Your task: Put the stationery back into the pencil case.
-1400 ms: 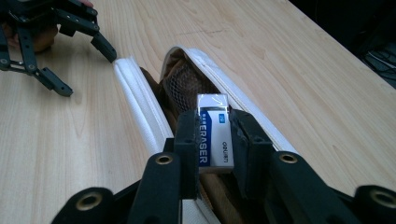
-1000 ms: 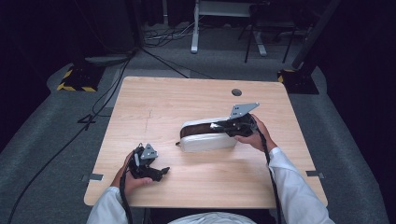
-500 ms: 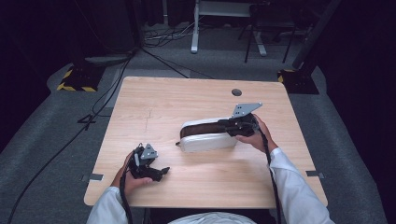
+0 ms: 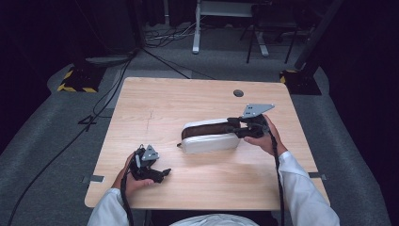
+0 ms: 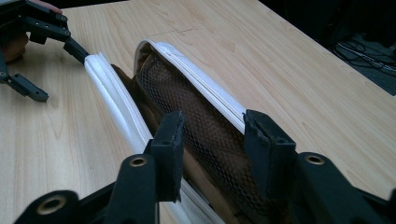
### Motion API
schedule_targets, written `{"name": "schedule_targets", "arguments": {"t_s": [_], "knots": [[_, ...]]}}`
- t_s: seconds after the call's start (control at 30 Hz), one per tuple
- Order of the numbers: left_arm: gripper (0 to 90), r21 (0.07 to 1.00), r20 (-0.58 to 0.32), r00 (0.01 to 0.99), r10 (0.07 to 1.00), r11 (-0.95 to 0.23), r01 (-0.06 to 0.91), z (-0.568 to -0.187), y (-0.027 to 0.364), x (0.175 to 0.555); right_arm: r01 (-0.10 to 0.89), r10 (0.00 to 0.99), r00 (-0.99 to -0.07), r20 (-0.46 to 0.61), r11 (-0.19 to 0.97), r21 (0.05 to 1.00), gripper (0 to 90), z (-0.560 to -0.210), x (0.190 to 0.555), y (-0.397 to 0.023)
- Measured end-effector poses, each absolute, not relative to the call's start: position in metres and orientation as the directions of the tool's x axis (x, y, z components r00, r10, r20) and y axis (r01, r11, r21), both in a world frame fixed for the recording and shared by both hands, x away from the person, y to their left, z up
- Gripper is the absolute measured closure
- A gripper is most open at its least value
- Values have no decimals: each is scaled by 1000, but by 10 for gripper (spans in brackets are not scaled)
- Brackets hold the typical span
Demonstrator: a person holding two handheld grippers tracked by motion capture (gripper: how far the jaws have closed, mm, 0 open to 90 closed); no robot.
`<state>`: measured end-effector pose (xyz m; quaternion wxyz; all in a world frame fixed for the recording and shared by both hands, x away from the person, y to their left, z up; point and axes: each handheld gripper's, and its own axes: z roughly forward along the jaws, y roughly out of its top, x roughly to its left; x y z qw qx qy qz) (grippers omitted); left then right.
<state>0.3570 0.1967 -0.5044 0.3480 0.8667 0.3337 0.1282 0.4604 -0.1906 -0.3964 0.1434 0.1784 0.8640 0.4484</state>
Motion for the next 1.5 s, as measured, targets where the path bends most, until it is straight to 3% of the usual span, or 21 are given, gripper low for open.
{"name": "schedule_targets", "arguments": {"t_s": [0.33,0.77,1.5], "knots": [[140,689,-10,744,668,-535,489,-504,197,357,216,500,-860,-101,537,816,409,-390,456,-206],[140,689,-10,744,668,-535,489,-504,197,357,228,525,-840,-135,568,791,324,-387,443,-226],[140,689,-10,745,667,-535,489,-504,197,357,242,564,-804,-185,597,765,303,-392,417,-261]]}}
